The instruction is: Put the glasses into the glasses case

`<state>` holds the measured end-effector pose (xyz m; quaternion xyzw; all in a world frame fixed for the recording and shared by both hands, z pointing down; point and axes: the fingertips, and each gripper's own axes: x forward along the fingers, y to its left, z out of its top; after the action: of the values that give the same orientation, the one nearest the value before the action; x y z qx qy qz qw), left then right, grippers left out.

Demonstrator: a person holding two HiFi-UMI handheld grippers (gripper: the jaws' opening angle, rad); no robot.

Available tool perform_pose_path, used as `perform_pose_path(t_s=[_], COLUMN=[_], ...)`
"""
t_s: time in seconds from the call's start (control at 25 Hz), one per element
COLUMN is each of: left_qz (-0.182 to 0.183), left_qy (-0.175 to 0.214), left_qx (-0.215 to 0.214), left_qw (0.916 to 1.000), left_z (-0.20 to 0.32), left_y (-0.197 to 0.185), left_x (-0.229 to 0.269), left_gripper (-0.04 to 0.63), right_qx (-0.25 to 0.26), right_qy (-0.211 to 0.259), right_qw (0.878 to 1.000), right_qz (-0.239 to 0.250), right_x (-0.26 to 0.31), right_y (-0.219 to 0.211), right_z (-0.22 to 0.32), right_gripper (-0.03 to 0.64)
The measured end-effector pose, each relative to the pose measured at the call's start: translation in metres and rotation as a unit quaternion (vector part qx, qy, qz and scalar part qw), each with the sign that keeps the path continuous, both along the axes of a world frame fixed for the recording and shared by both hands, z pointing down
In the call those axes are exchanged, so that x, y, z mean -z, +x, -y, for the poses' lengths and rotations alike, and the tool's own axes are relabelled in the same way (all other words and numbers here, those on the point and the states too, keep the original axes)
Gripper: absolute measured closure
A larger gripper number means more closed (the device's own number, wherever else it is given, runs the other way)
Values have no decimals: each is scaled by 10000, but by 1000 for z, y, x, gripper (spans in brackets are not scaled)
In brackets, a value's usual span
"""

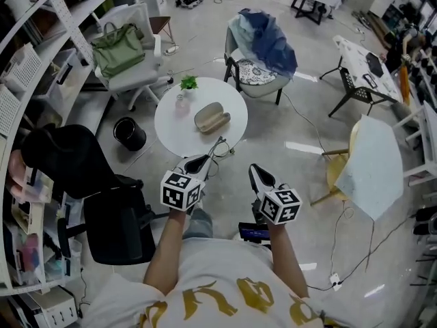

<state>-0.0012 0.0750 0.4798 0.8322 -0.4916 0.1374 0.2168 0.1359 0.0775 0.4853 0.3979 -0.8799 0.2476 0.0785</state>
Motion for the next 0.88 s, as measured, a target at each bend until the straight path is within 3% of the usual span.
perform_pose_path(t_s=[0.44, 0.88], left_qz=[-79, -291], left_qy=[-185, -129], left_qx=[-522, -871], left_qw=[9984, 9957], left_z=[122, 169], left_y=[-94, -106], left_x=[-16, -20], left_gripper=[577, 577], right_qx=[-240, -889], right_qy=[-35, 211], right_qw=[9990, 9949], right_qz=[-364, -422], right_x=[-8, 11], right_y=[-109, -104], right_z=[101, 139], right_gripper=[589, 590])
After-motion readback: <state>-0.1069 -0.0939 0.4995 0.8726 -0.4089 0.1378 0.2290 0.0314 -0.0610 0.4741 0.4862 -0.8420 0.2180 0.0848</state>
